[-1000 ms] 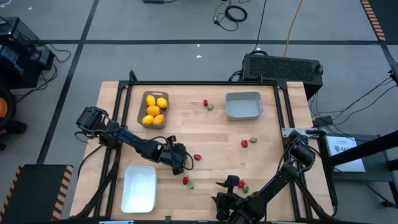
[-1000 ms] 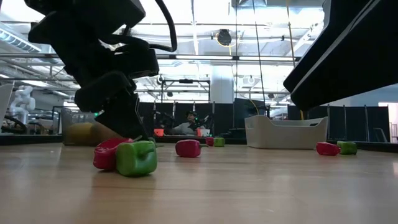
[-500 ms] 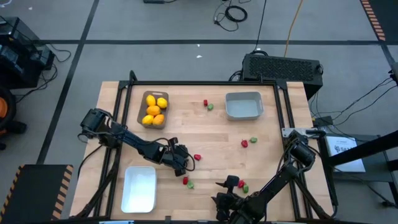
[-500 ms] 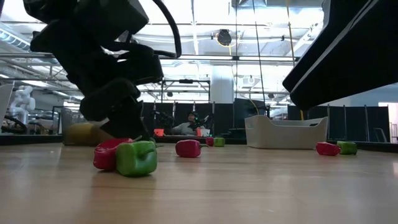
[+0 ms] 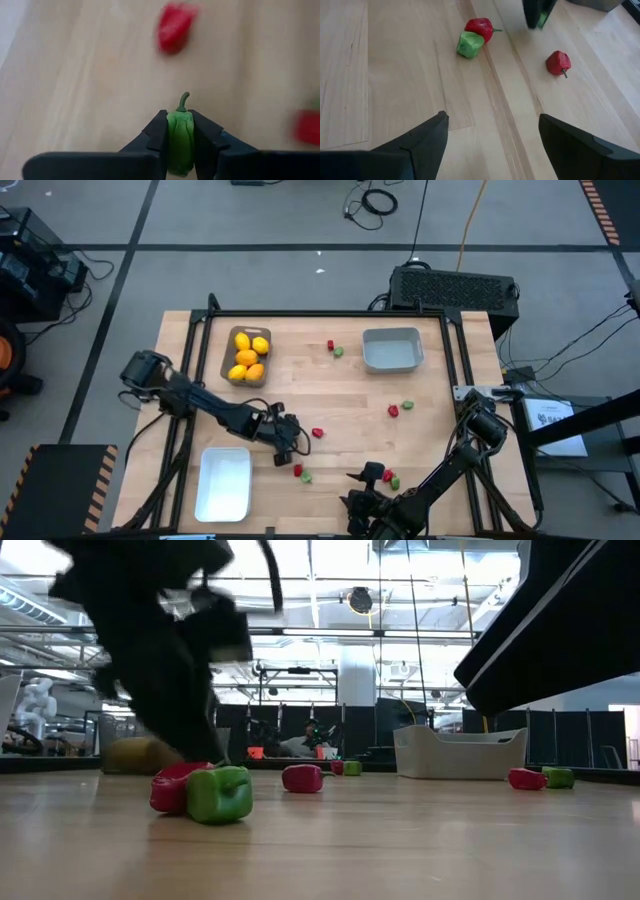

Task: Sort produce into baskets
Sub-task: Put the green bell pepper into the white bin

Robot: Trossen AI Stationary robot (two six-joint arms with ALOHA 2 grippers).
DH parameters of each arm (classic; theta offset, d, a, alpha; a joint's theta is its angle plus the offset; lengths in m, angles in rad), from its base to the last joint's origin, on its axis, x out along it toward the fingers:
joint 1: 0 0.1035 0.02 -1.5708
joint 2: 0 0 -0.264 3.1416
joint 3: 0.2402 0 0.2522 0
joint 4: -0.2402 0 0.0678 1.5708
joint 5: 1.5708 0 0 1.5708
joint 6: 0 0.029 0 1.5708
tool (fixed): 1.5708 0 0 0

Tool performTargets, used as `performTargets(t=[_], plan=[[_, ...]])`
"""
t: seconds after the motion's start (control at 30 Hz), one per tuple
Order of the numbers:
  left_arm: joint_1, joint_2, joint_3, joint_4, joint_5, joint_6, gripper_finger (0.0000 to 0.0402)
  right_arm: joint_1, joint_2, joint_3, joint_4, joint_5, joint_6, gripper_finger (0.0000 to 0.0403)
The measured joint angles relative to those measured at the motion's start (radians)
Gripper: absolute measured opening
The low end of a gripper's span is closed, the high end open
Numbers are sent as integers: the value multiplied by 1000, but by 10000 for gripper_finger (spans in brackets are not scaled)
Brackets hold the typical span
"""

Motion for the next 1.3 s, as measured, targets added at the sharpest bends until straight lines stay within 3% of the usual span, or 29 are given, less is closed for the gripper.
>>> performTargets(t=[0.3,0.47,0.57,0.77,0.93,1.1,1.3], plan=[[-50,-257,176,-418,91,-24,75,0,0,0,3,0,-7,297],[-156,-375,222,-553,173,-161,76,0,0,0,5,0,-7,297],[-253,-421,223,-606,168,-284,77,0,0,0,5,0,-7,297],[-461,-406,189,-652,42,-498,77,0,0,0,8,0,-2,297],[-583,-346,166,-641,25,-627,77,0,0,0,14,0,0,297],[-642,-300,152,-631,17,-710,77,0,0,0,52,-2,0,297],[-661,-253,144,-631,-9,-710,77,1,0,0,77,-80,14,297]])
